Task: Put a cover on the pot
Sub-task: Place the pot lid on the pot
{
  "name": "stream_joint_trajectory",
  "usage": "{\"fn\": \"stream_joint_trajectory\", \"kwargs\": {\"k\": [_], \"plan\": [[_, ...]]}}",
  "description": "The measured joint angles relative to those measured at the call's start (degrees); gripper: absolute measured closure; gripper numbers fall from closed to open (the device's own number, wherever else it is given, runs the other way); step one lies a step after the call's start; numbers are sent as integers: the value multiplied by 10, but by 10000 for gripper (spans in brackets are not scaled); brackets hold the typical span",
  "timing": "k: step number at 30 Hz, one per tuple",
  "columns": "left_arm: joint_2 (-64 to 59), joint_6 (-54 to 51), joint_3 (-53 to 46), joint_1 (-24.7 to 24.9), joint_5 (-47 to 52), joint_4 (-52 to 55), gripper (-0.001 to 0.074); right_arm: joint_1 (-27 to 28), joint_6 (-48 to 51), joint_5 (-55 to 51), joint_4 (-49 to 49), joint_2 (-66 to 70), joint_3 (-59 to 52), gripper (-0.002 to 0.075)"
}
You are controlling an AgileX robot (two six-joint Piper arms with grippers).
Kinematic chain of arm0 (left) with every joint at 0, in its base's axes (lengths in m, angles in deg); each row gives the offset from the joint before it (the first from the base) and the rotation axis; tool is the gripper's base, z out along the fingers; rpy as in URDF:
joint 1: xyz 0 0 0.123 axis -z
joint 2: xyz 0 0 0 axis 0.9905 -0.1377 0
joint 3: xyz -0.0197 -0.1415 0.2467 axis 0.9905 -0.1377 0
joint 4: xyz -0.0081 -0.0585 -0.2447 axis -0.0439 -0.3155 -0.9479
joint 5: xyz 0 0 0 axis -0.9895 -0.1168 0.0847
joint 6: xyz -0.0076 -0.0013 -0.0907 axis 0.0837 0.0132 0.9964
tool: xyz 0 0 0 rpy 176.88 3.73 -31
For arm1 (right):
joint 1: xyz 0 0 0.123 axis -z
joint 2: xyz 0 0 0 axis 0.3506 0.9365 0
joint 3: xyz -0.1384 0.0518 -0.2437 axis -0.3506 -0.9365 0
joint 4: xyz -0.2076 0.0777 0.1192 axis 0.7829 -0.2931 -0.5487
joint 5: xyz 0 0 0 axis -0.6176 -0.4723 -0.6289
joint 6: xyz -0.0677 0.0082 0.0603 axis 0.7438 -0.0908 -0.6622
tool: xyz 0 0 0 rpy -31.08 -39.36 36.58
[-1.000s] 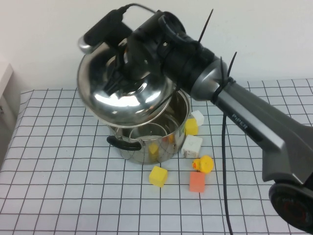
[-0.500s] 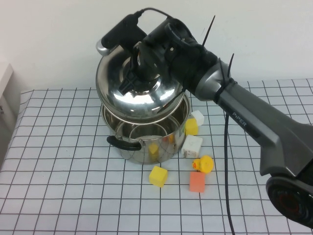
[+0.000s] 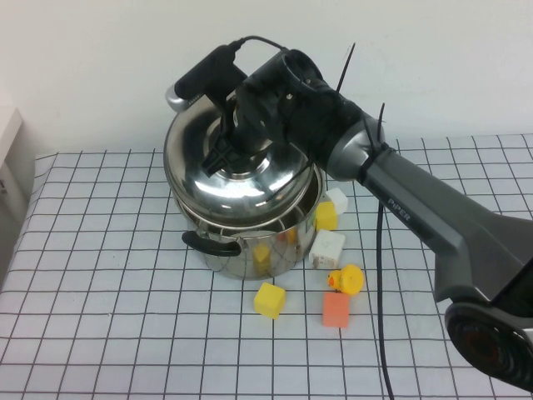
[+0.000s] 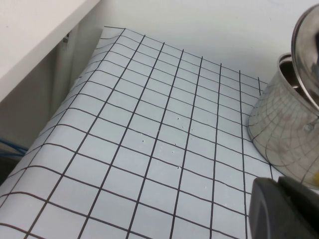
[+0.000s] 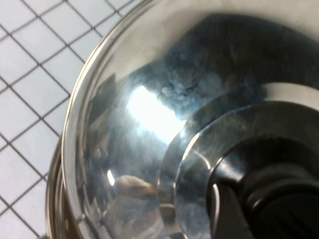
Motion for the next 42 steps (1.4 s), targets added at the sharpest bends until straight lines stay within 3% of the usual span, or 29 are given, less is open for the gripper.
{"fn": "stream_joint_trajectory", "kwargs": {"k": [42], "plan": [[0,0,0,0,0,0,738,7,1,-31,-27,11,0,377]]}}
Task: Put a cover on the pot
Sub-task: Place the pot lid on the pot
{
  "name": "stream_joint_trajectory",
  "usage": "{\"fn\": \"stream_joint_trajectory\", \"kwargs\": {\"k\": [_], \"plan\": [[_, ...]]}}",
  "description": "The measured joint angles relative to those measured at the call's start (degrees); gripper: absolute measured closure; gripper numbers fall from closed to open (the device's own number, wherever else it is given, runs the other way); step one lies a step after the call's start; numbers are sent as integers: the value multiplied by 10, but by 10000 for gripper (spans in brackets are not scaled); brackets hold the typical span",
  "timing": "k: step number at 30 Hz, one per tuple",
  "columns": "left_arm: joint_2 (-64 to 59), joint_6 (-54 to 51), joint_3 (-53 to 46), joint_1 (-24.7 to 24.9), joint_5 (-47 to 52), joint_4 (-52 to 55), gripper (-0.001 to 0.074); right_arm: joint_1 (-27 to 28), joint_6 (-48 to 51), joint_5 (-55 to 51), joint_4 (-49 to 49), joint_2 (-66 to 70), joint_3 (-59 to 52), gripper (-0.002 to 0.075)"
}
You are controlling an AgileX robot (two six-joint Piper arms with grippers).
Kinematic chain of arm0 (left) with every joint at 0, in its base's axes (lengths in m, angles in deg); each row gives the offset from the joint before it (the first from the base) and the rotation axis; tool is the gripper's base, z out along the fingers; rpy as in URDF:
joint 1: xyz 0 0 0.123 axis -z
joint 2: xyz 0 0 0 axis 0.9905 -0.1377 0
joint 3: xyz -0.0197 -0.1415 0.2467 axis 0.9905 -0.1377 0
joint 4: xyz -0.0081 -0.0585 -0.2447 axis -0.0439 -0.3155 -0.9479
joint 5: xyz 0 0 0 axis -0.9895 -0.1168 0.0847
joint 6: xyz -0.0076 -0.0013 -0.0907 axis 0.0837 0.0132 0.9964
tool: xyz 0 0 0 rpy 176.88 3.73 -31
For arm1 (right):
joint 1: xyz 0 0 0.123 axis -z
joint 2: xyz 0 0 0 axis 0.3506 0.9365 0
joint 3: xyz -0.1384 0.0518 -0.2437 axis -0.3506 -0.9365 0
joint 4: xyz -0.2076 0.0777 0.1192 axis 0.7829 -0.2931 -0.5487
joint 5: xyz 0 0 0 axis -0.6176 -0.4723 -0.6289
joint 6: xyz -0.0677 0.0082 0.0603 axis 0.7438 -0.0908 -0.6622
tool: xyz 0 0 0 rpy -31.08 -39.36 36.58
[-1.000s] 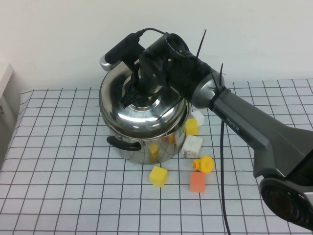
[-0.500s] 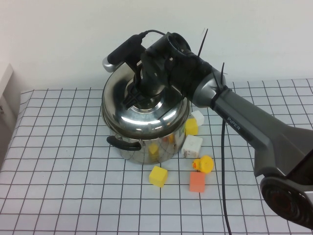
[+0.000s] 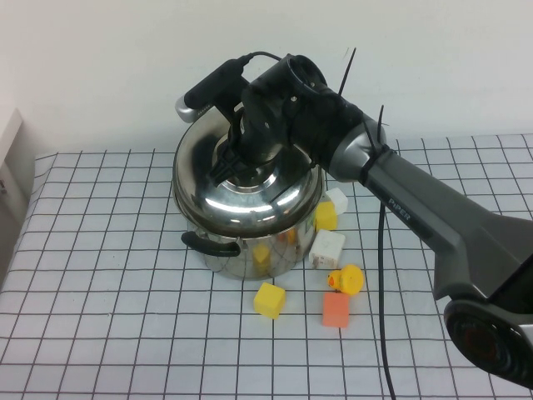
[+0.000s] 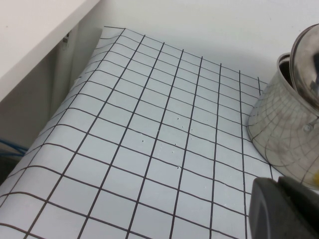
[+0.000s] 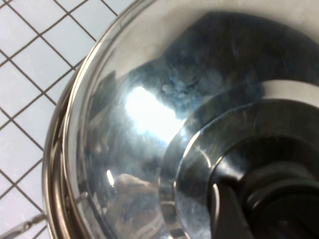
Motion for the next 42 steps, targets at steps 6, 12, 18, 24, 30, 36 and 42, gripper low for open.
{"fn": "stream_joint_trajectory", "kwargs": {"k": [6,12,18,24,30,36,42], "plan": [[0,1,0,0,0,0,738,1,-1,-1,-3,0,0,373],[0,1,0,0,0,0,738,1,-1,-3,-3,0,0,373],[0,1,0,0,1,0,738,1,-3,-1,-4,0,0,334],[0,1,0,0,1,0,738,1,-34,7,-4,0,0,181],[0,1,0,0,1,0,738,1,-42,10,-4,0,0,156],[0,1,0,0,1,0,738,1,-42,15,5,0,0,156],[0,1,0,0,2,0,738,4,-42,47,11,0,0,155]]}}
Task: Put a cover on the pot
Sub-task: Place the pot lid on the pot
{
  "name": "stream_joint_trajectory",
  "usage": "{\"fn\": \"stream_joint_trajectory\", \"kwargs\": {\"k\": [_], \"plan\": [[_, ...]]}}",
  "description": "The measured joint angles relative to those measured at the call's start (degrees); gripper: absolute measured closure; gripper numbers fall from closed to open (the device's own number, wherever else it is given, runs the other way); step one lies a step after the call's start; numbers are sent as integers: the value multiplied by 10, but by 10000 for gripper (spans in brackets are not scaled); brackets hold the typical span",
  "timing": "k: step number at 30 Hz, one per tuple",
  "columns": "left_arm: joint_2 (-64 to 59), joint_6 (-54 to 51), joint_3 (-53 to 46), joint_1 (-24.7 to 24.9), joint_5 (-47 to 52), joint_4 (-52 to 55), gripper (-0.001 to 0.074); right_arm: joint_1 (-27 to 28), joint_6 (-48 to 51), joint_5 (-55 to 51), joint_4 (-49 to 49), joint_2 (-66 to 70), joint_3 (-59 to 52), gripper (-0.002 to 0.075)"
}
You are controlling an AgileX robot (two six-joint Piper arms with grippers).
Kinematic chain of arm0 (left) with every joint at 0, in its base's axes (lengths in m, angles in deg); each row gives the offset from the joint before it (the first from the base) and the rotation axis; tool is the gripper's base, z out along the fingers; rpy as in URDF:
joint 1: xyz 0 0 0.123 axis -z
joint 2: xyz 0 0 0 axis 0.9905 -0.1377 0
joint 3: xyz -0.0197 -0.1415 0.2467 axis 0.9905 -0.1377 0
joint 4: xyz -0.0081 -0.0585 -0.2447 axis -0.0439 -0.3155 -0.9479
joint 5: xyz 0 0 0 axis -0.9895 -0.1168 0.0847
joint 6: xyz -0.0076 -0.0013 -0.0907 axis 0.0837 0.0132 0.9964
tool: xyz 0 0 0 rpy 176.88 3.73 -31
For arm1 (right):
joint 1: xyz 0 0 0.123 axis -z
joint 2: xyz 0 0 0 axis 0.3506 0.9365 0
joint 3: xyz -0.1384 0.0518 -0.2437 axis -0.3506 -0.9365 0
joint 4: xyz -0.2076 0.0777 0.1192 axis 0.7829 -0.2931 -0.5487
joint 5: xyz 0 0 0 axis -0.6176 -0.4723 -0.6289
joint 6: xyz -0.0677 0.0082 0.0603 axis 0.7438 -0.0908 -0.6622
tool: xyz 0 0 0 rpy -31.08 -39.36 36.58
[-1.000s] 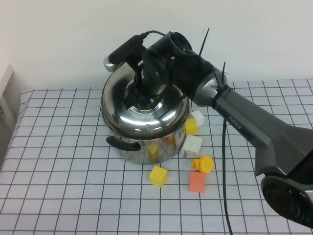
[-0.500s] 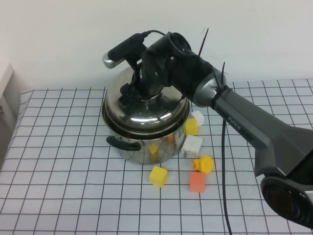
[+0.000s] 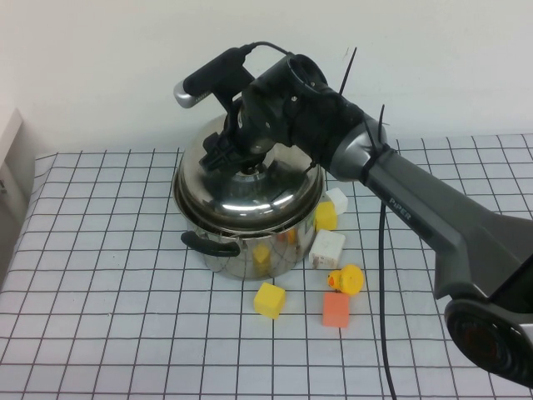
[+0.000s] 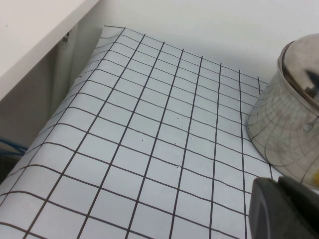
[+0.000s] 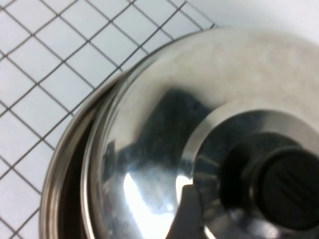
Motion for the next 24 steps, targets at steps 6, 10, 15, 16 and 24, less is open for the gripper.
{"fn": "stream_joint_trajectory", "kwargs": {"k": [6,10,15,16,24], "plan": [[0,0,0,0,0,0,738,6,0,9,1,1,0,155],[0,-2,0,0,0,0,738,8,0,11,1,10,0,155],[0,-2,0,0,0,0,738,8,0,11,0,23,0,181],[0,-2,0,0,0,0,738,8,0,13,0,25,0,195],[0,-1,0,0,0,0,738,11,-1,26,1,30,0,374]]}}
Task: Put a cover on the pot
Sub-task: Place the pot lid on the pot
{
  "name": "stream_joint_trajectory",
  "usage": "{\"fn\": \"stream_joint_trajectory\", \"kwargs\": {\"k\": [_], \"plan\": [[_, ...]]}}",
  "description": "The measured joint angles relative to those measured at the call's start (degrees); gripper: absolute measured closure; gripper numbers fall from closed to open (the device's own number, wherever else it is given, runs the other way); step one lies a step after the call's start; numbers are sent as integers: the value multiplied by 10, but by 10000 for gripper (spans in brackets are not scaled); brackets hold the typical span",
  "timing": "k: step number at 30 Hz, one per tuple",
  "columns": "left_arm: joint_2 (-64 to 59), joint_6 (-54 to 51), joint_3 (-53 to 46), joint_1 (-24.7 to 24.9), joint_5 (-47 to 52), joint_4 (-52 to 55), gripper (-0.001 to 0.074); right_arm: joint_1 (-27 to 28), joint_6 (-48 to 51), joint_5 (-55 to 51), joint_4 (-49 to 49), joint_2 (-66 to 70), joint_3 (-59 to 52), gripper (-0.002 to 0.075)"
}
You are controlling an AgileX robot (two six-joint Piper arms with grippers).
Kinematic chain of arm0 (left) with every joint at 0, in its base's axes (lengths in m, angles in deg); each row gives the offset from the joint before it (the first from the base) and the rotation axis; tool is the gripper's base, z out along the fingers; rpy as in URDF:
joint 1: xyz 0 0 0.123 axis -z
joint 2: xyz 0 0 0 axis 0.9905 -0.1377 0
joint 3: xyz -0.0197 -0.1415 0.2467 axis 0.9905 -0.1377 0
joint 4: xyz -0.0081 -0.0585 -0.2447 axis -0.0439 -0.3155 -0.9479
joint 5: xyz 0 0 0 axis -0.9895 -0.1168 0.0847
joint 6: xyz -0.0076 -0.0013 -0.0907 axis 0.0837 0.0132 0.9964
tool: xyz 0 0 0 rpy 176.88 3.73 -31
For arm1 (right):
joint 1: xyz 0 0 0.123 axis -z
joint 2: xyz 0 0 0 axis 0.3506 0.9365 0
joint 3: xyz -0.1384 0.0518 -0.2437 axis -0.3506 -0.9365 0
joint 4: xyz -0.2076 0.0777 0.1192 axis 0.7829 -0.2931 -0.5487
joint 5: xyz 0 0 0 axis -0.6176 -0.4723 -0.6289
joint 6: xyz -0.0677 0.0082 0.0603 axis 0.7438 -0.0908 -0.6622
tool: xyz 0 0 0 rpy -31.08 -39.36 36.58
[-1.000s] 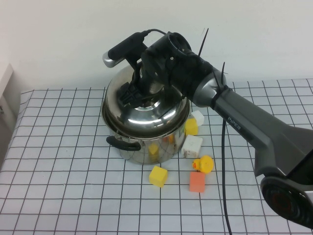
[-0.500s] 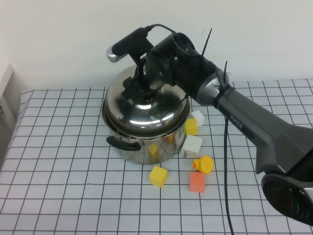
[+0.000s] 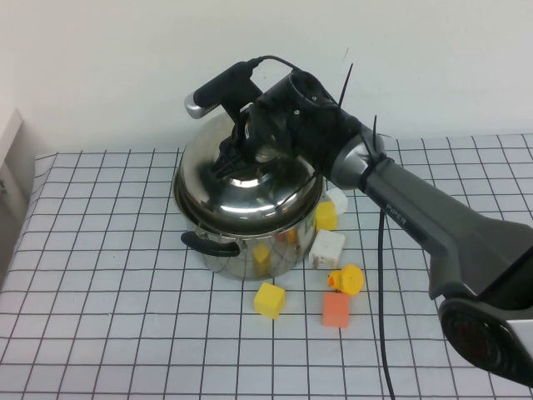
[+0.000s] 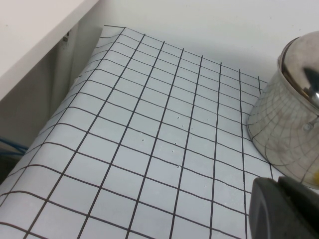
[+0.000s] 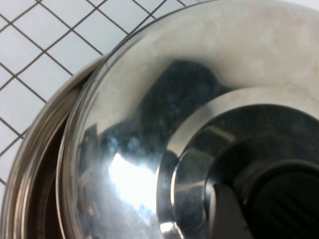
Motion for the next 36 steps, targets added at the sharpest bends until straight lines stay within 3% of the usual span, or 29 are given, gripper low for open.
{"fn": "stream_joint_trajectory", "kwargs": {"k": [36], "plan": [[0,1,0,0,1,0,738,8,13,-77,-50,-39,0,374]]}}
